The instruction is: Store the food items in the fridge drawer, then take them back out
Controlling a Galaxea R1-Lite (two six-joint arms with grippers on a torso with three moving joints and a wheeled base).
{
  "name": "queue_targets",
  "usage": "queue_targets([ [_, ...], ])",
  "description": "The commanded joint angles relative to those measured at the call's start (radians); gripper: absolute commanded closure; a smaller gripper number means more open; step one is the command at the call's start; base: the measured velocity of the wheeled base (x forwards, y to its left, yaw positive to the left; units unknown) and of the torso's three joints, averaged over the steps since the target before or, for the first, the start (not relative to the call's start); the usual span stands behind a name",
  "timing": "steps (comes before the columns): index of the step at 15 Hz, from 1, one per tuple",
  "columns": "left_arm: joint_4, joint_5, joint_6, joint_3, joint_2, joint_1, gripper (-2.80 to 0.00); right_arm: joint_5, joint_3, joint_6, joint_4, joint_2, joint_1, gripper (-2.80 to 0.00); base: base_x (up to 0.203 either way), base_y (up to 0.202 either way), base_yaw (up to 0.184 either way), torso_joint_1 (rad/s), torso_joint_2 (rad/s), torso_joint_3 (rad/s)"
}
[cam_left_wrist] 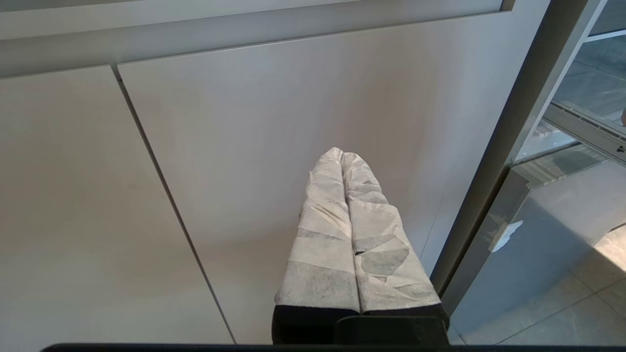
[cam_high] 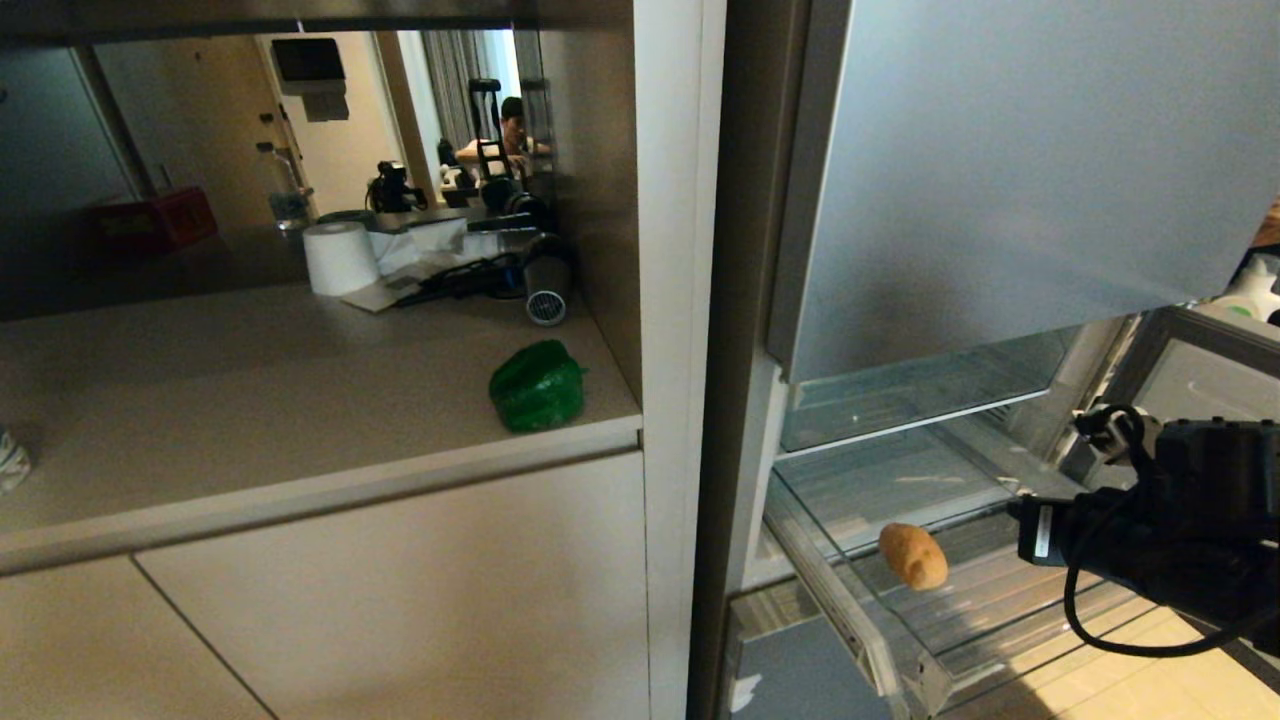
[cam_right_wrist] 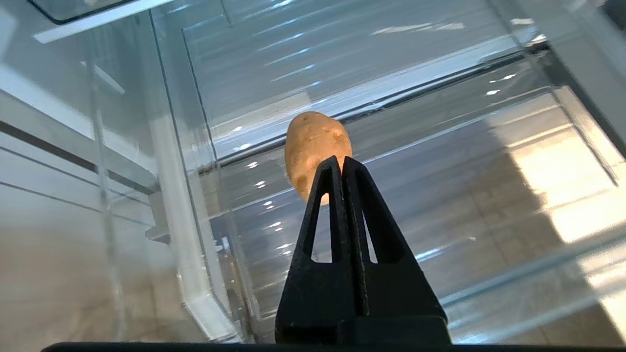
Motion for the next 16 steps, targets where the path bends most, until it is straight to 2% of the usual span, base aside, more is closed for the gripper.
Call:
queue_targets([
  [1,0.0,0.0,0.0,0.0,0.001,0.0,0.0,0.076,-0.033,-0.033,-0.005,0.073,-0.062,0.0,0.0,0.0,0.0,0.0,0.0,0.0],
  [2,0.0,0.0,0.0,0.0,0.001,0.0,0.0,0.112,-0.062,-0.053,-0.001,0.099,-0.079,0.0,0.0,0.0,0.0,0.0,0.0,0.0],
  [3,0.0,0.0,0.0,0.0,0.001,0.0,0.0,0.123,-0.091,-0.06,0.012,0.125,-0.083,-2.8,0.0,0.0,0.0,0.0,0.0,0.0],
  [9,0.0,0.0,0.0,0.0,0.001,0.0,0.0,0.168,-0.308,-0.127,0.246,0.257,-0.085,-2.8,0.0,0.0,0.0,0.0,0.0,0.0],
  [12,0.0,0.0,0.0,0.0,0.001,0.0,0.0,0.179,-0.371,-0.157,0.37,0.293,-0.076,-2.8,0.0,0.0,0.0,0.0,0.0,0.0],
  [16,0.0,0.0,0.0,0.0,0.001,0.0,0.0,0.186,-0.409,-0.175,0.393,0.345,-0.074,-2.8,0.0,0.0,0.0,0.0,0.0,0.0],
])
